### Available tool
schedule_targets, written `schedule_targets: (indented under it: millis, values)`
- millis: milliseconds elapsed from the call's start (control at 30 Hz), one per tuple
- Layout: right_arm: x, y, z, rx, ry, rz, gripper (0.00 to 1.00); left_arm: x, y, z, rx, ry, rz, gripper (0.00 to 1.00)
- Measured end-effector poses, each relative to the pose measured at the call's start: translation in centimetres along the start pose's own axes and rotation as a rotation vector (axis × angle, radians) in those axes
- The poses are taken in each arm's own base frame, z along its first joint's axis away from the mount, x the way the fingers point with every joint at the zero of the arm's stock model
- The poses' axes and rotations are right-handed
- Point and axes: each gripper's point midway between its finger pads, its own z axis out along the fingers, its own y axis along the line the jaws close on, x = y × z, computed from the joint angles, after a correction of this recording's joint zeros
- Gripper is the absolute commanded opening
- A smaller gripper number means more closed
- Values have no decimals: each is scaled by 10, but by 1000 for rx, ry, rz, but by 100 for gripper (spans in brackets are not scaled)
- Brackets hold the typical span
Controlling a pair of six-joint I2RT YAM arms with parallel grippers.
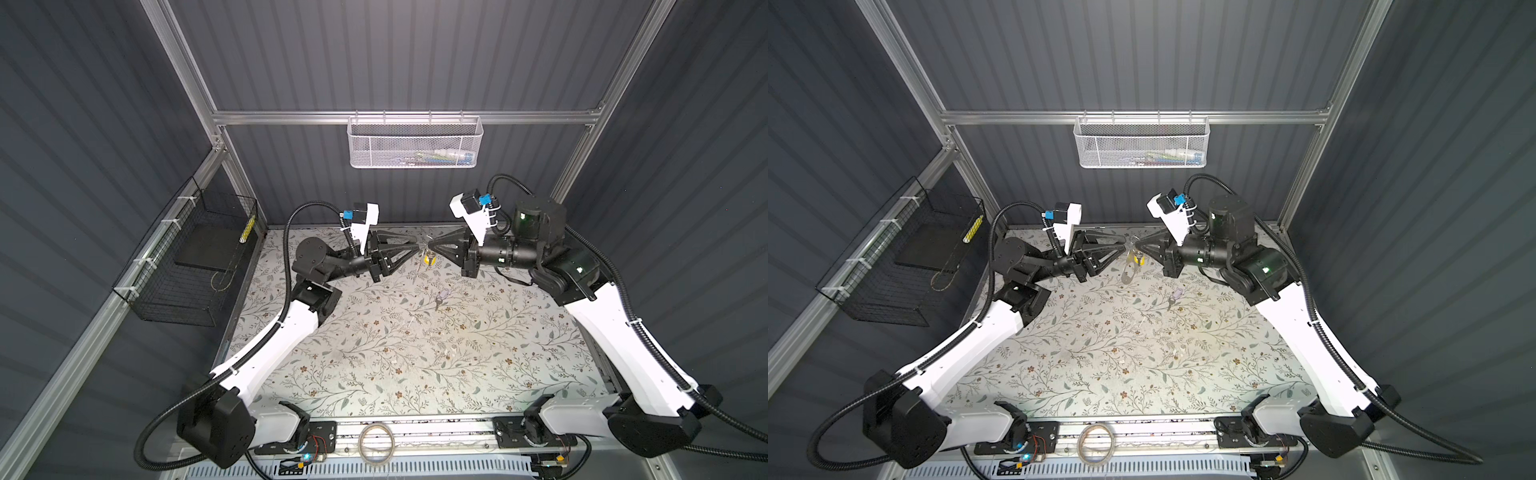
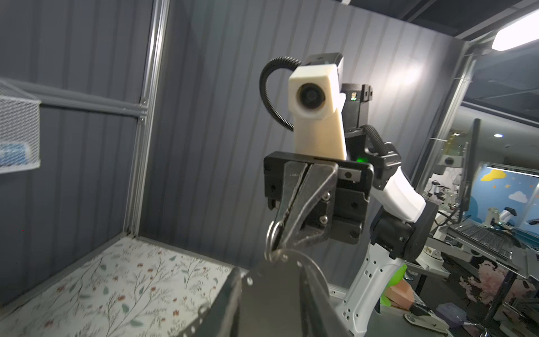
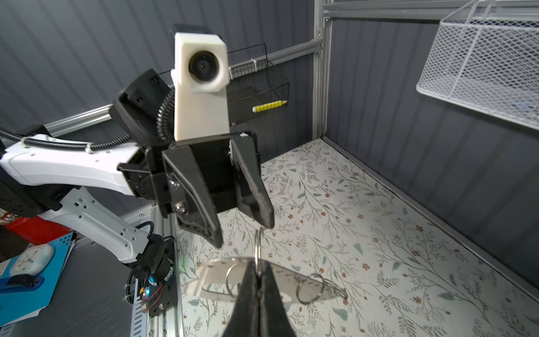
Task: Attach keys to a key ring
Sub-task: Insert the key into the keyring.
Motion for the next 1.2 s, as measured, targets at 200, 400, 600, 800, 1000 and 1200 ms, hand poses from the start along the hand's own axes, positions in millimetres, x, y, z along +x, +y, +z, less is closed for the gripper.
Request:
schedule_targets:
  millis: [200, 400, 600, 800, 1000, 1200]
  values:
    - [1, 0, -5, 0, 111, -48, 0, -34, -10, -11, -163, 91, 137, 39]
    - [3, -5, -1, -17, 241, -92, 0, -33, -16, -15, -204, 206, 182, 36]
    - [25, 1, -9, -51, 353, -103, 0, 2, -5, -7, -191, 369, 151, 35]
    - [35, 7, -14, -74, 397, -98, 0, 28, -16, 16, -124, 468, 202, 33]
    - [42, 8, -14, -89, 416, -90, 0, 38, -19, 25, -84, 491, 237, 33]
    - [47, 10, -12, -110, 424, -84, 0, 35, -18, 27, -77, 492, 262, 33]
